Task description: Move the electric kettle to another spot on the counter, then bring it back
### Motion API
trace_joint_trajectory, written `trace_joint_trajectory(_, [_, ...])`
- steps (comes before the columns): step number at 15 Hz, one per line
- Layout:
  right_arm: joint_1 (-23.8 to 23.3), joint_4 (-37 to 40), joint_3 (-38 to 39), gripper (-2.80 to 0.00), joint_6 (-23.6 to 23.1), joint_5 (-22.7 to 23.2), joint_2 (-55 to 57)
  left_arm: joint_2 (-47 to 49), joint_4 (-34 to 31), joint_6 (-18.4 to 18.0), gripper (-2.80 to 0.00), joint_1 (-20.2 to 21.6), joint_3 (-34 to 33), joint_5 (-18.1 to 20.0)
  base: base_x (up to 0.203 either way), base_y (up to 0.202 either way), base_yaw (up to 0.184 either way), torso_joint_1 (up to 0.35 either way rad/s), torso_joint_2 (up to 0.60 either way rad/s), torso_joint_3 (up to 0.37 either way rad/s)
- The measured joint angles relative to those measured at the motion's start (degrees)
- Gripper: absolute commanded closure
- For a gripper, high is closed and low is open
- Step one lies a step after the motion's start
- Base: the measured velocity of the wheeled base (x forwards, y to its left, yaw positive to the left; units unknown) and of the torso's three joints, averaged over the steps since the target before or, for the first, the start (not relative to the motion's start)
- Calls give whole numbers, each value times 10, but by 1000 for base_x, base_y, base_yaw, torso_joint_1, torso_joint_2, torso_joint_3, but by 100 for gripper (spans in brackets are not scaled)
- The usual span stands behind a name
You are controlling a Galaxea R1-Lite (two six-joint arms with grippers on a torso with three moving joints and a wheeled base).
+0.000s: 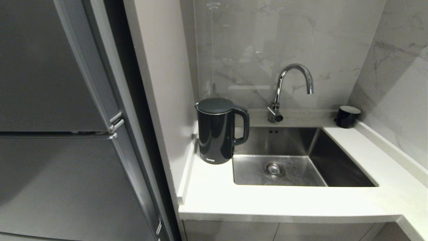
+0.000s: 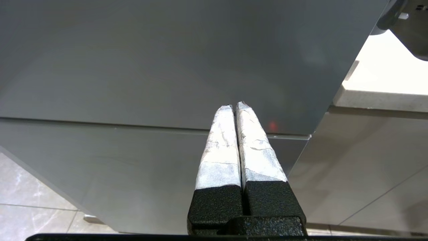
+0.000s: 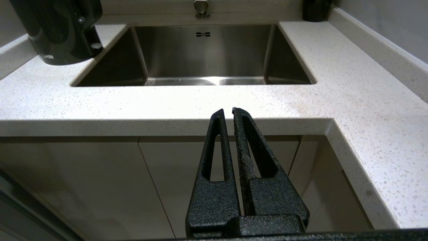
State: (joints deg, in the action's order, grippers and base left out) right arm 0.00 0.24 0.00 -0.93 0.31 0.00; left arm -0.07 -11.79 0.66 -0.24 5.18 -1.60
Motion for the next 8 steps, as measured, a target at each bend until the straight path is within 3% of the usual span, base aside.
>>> trace_joint_trajectory(5, [0,0,0,0,0,0,0,0,0,0,0,0,0,0,0,0,0,-130,379,248])
trace_joint_trajectory(8, [0,0,0,0,0,0,0,0,0,0,0,0,0,0,0,0,0,-161,519,345])
